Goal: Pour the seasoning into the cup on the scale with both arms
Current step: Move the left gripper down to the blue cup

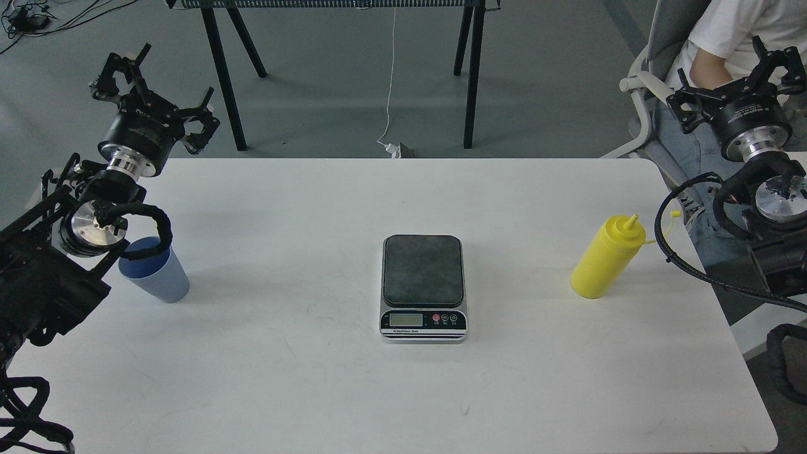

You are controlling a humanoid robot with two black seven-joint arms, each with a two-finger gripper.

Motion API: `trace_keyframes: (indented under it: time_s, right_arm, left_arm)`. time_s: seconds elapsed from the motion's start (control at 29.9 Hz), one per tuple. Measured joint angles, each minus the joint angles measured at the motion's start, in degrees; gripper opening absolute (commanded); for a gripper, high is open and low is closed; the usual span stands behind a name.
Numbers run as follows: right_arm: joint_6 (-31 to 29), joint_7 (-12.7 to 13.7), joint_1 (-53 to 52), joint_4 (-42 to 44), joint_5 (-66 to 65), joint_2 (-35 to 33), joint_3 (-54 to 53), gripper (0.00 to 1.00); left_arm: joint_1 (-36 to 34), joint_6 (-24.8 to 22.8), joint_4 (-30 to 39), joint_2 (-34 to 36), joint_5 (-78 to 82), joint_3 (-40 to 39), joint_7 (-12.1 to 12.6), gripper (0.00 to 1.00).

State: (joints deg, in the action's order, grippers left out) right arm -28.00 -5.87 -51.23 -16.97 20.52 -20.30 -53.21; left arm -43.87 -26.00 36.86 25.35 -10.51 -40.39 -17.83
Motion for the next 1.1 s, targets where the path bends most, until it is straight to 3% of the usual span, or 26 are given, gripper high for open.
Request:
trace_keyframes:
  time_s: [0.33,0.57,0.84,1.1]
  right_arm:
    - [0.00,-0.44,0.83,0.00,0.03,0.09,0.03,1.00]
    - [0.00,-0.45,1.58,0.01,0.03,-0.01,0.21,1.00]
    - [0.00,-0.45,2.57,0.01,-0.04,-0.24,0.62,1.00]
    - [0.00,-0.45,2.64,0.20,-0.13,-0.56,0.66,1.00]
  left_arm:
    - [-0.28,0.24,2.10,2.10,0.07,0.04,0.36,1.00]
    - [-0.12,0.50,13.22,13.79,2.09,7.62,4.29,1.00]
    - [-0.26,0.98,21.55,25.73,28.50,9.80,2.50,1.00]
    - [2.92,7.64,28.61,30.02,54.30,10.32,0.68,1.00]
